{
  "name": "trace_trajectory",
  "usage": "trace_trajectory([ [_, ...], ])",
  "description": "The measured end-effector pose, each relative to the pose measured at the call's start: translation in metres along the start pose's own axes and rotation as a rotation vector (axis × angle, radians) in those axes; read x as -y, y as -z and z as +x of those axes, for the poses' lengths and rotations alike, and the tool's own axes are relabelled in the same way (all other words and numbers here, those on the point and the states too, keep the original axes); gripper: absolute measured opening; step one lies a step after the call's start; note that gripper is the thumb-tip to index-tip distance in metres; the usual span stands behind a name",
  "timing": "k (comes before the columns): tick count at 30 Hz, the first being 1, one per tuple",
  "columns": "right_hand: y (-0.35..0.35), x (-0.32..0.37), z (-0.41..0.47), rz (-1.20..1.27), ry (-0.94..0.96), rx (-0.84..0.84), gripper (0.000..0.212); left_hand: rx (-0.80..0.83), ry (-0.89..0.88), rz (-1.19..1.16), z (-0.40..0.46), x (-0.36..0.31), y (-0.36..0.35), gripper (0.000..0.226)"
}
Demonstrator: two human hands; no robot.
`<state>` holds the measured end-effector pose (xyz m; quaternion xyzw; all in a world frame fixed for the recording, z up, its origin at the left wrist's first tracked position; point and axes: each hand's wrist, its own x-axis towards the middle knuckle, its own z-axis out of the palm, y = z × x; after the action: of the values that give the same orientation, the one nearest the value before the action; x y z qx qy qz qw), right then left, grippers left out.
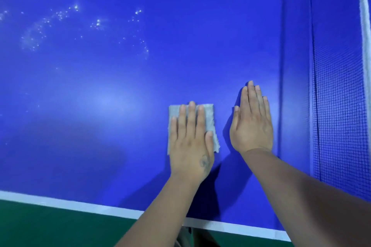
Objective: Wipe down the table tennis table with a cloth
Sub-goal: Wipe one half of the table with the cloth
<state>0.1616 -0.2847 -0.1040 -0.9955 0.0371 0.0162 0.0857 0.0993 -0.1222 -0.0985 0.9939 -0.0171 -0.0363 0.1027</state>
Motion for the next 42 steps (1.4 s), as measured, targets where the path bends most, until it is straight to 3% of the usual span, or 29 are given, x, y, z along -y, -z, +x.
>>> trace_trajectory([
  [5, -0.001, -0.001, -0.001, 0.002, 0.002, -0.002, 0.064, -0.025, -0.15, -0.002, 0.066, 0.014, 0.001, 0.062],
  [10, -0.001, -0.001, -0.001, -0.01, 0.004, -0.004, 0.063, -0.041, 0.028, 0.011, 0.088, 0.084, 0.012, 0.064],
  [14, 0.0, 0.0, -0.001, -0.012, 0.01, -0.021, 0.063, -0.031, 0.115, 0.042, 0.029, 0.118, 0.02, 0.063],
  [22, 0.001, 0.0, -0.003, -0.02, 0.024, -0.026, 0.059, 0.083, -0.004, 0.06, -0.095, 0.047, 0.006, 0.066],
  [26, -0.001, -0.004, -0.003, 0.031, 0.046, -0.046, 0.057, 0.049, -0.224, 0.02, -0.074, 0.003, -0.006, 0.065],
  [29, -0.002, -0.005, -0.008, 0.072, 0.098, -0.044, 0.055, 0.03, -0.285, 0.029, -0.035, 0.001, -0.007, 0.064],
  [35, -0.001, 0.042, -0.054, 0.094, 0.2, -0.12, 0.057, -0.015, -0.031, -0.008, 0.009, 0.074, 0.003, 0.065],
  [42, -0.016, 0.081, -0.08, 0.032, 0.155, -0.011, 0.067, -0.009, 0.026, 0.026, -0.097, 0.162, 0.023, 0.064],
])
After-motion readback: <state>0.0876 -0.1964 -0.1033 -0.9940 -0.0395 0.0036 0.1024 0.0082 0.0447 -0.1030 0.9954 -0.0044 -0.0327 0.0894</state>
